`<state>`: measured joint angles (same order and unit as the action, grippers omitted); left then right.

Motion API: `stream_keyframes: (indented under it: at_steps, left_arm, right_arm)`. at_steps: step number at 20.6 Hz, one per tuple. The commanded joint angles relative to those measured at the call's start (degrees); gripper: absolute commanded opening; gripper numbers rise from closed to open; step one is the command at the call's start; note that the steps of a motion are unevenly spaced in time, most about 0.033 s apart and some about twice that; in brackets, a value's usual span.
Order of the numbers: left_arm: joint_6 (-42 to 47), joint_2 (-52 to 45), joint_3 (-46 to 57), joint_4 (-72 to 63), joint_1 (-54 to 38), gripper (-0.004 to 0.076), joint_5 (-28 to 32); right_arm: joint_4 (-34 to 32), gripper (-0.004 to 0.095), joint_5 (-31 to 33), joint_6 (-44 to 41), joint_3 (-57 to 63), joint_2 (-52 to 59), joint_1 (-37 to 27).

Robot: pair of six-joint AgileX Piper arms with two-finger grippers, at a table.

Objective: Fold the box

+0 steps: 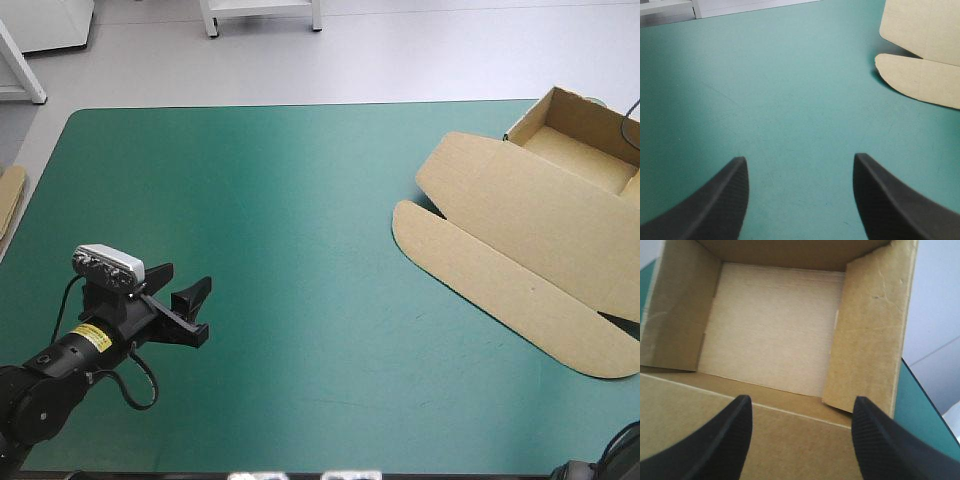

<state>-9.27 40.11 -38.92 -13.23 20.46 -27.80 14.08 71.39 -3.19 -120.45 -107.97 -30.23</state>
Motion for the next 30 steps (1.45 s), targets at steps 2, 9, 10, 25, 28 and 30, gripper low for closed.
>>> stream_keyframes:
  at_steps: [2, 9, 10, 25, 28, 30]
  left_arm:
    - [-0.2, -0.1, -1.4, -0.6, 0.2, 0.0438, 4.6]
    - [-0.2, -0.1, -1.4, -0.6, 0.2, 0.0438, 5.0]
    - [-0.2, -0.1, -1.4, -0.6, 0.2, 0.0438, 5.0]
    - [-2.4, -0.1, 0.5, -0.6, 0.2, 0.0438, 5.5]
    - [-2.6, -0.1, 3.2, -0.9, 0.2, 0.0438, 6.7]
    - [-2.6, -0.1, 5.7, -1.5, 0.2, 0.0438, 7.4]
  right_arm:
    - [2.3, 0.0497, 0.1, 2.1, -1.2, 8.5, 3.2]
    - [0.0, 0.0495, 0.1, 5.1, 7.0, 18.4, 15.3]
    - [-0.7, 0.0495, 0.0, 5.1, 8.5, 19.6, 17.6]
    - [-5.0, 0.0495, -37.7, 5.8, 66.3, 52.5, 53.4]
    - [-5.0, 0.0495, -45.0, 7.4, 74.5, 55.2, 53.6]
    - [-4.9, 0.0495, -48.4, 7.4, 78.9, 56.0, 53.6]
